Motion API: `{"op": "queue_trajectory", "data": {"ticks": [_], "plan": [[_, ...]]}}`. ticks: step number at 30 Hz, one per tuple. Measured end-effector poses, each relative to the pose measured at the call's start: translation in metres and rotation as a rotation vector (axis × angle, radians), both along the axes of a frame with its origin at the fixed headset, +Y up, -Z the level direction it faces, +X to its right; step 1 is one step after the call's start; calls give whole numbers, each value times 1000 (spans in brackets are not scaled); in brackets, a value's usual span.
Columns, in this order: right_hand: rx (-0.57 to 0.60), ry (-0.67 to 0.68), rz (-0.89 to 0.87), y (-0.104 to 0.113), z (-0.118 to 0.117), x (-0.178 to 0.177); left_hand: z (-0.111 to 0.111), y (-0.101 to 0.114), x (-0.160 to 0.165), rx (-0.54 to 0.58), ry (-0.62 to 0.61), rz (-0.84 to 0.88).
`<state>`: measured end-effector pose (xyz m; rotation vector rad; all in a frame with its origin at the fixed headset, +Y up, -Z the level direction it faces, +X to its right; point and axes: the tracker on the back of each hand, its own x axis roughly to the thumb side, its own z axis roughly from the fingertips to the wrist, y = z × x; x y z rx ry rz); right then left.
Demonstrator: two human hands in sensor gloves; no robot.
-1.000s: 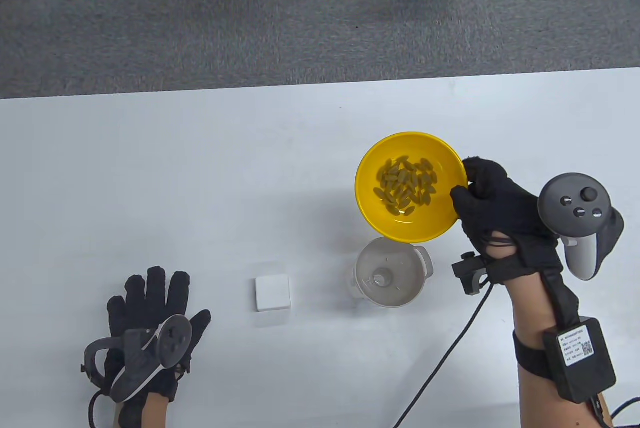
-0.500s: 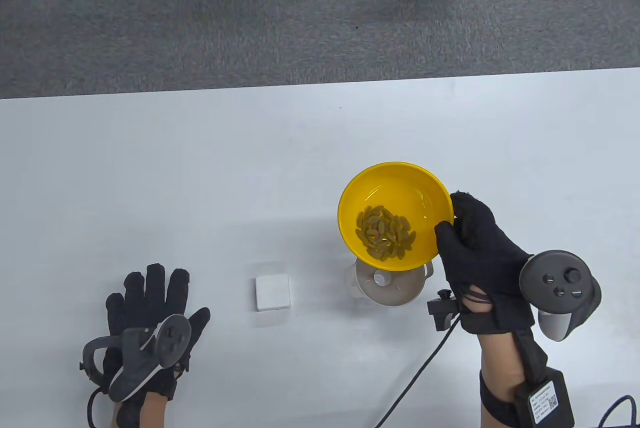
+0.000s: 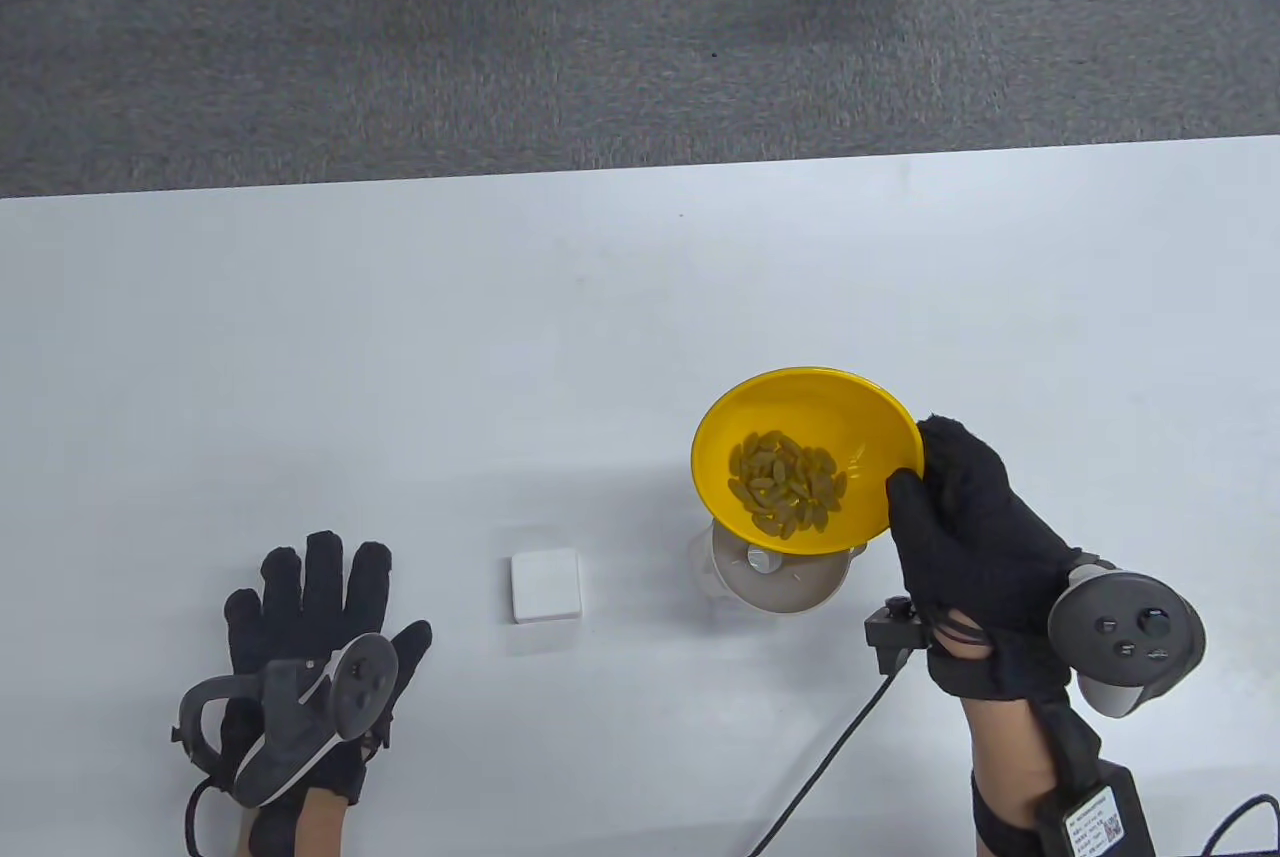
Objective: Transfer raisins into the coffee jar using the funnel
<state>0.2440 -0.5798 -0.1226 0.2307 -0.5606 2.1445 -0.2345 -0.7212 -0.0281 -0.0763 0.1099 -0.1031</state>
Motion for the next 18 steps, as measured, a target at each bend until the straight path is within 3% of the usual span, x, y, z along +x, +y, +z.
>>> {"op": "queue_trajectory", "data": {"ticks": [18], "plan": [[79,17,63,-5,7,-12,5,0,3,-4,0,6]]}}
